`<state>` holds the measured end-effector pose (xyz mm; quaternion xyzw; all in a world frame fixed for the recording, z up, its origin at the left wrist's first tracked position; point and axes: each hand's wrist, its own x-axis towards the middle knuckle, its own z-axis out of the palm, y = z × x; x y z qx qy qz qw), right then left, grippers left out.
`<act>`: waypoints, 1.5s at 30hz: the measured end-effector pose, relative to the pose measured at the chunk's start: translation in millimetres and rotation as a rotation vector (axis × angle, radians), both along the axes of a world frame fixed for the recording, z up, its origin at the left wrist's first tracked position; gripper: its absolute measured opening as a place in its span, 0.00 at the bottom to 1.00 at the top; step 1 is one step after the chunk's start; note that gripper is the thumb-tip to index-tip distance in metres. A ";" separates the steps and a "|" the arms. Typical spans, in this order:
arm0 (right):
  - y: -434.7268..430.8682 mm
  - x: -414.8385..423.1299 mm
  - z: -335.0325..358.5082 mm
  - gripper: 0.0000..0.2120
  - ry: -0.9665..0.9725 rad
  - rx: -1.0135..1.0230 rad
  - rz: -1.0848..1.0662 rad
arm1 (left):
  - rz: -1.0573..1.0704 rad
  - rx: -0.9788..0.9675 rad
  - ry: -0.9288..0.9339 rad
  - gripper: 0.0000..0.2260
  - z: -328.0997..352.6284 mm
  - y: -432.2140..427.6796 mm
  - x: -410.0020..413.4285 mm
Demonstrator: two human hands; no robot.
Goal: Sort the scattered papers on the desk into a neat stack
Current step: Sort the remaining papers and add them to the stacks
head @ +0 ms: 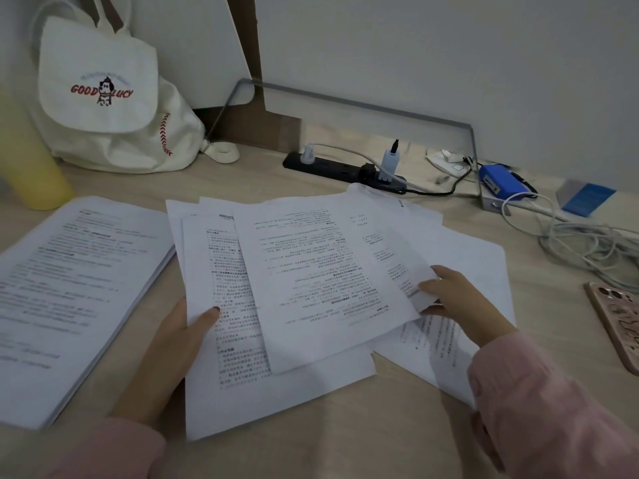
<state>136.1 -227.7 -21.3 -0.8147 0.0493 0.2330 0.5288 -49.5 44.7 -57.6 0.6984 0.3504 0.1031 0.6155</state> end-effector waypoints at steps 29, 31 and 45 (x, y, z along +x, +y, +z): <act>69.5 -77.1 -30.0 0.12 0.244 0.612 -0.098 | -0.096 -0.051 -0.039 0.12 4.9 1.2 -3.3; 55.0 -56.9 -17.3 0.07 0.151 0.498 -0.098 | -0.110 -0.115 -0.043 0.13 5.6 9.7 -9.1; 82.0 22.3 34.1 0.06 -0.443 -0.749 0.461 | -0.219 -0.433 0.037 0.14 14.7 24.1 -9.8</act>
